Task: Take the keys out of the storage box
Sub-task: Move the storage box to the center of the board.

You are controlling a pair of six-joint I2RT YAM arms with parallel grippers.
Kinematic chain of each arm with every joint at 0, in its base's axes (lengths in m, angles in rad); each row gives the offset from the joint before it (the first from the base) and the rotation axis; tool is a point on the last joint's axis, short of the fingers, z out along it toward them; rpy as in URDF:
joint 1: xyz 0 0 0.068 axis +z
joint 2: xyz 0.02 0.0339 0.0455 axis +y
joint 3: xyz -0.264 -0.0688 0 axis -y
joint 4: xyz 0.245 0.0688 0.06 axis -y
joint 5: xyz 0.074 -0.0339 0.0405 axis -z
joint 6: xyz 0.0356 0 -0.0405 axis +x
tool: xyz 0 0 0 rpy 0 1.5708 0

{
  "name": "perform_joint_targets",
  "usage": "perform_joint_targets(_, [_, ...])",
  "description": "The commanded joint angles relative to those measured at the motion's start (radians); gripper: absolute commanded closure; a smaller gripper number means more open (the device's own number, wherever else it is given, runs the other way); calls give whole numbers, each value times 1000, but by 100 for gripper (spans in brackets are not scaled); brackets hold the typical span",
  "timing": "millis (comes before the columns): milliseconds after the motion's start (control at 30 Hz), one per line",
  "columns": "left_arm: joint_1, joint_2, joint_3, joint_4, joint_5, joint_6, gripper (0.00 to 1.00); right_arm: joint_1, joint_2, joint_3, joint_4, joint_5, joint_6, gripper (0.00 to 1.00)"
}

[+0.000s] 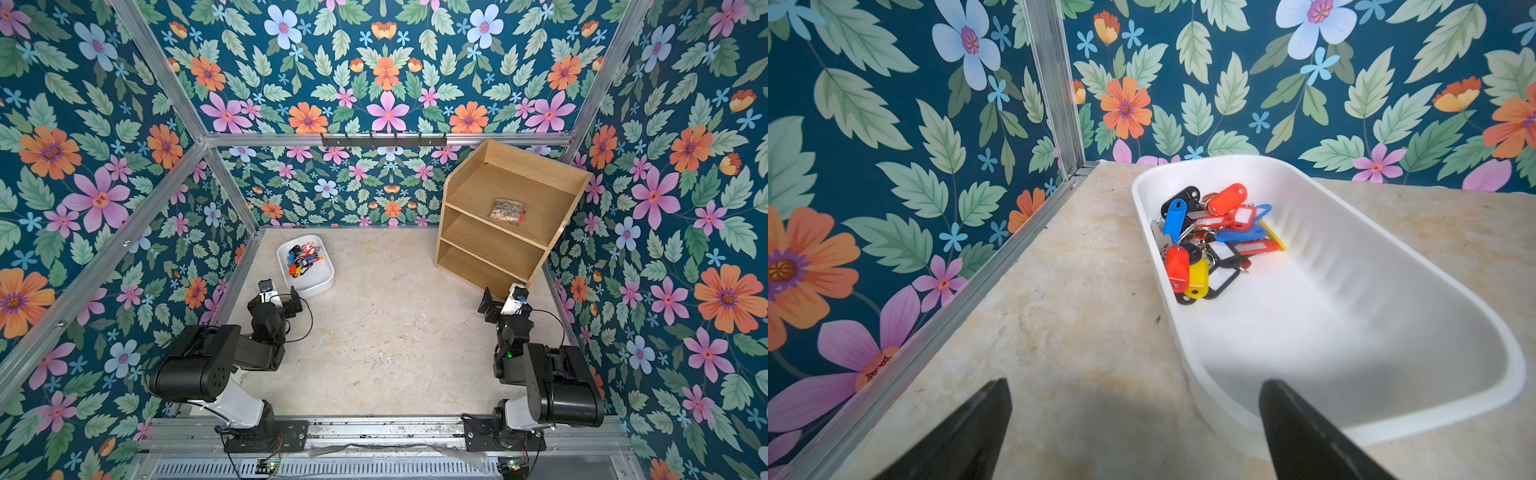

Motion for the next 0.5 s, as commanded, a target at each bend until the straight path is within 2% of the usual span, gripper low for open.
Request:
perform_joint_targets(0, [1, -2, -1, 20, -4, -1, 1, 0, 0, -1, 26, -5, -7, 1])
perform_joint_targets(467, [1, -3, 2, 16, -2, -4, 1, -13, 0, -1, 29, -17, 8, 1])
